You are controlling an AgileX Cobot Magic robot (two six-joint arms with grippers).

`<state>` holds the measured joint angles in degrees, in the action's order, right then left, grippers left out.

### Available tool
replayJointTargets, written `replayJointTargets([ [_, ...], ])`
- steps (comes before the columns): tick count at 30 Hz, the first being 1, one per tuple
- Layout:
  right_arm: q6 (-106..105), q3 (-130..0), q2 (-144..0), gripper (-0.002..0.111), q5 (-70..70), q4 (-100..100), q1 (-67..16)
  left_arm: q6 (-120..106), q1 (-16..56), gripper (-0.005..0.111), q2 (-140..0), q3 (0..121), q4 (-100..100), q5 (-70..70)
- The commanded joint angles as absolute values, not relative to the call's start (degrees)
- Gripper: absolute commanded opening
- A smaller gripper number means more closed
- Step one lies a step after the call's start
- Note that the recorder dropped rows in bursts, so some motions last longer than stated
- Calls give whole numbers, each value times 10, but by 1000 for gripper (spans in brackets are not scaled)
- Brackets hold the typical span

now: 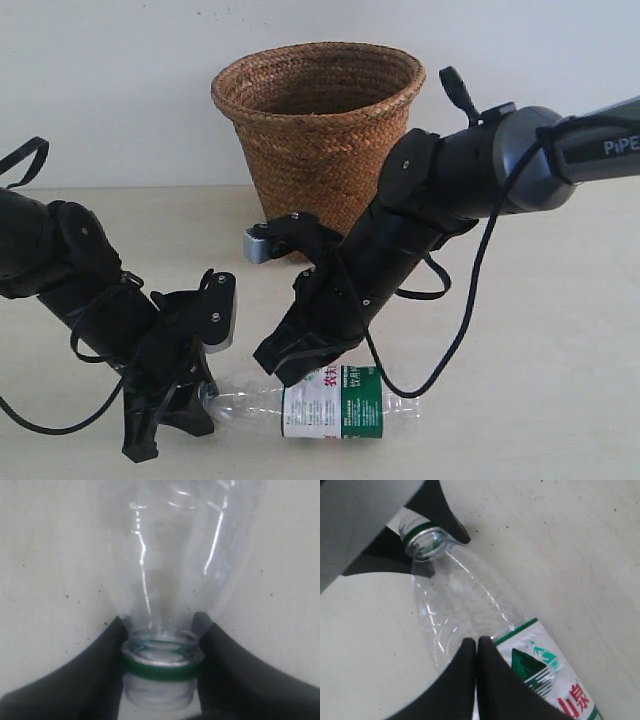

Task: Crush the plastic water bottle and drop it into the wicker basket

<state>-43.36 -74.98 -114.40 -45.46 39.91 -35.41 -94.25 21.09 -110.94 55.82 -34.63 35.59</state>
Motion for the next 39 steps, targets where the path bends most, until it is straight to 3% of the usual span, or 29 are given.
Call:
replayJointTargets([
  [1,-418,-751,-1176,0,-472,382,-356,-934,214,4,-1116,557,-348,358],
  [29,-283,-889,-1367,0,-612,197,-324,-921,214,4,-1116,557,-349,360],
  [39,-229,-926,-1365,0,-659,177,-324,-906,214,4,-1116,557,-349,375],
])
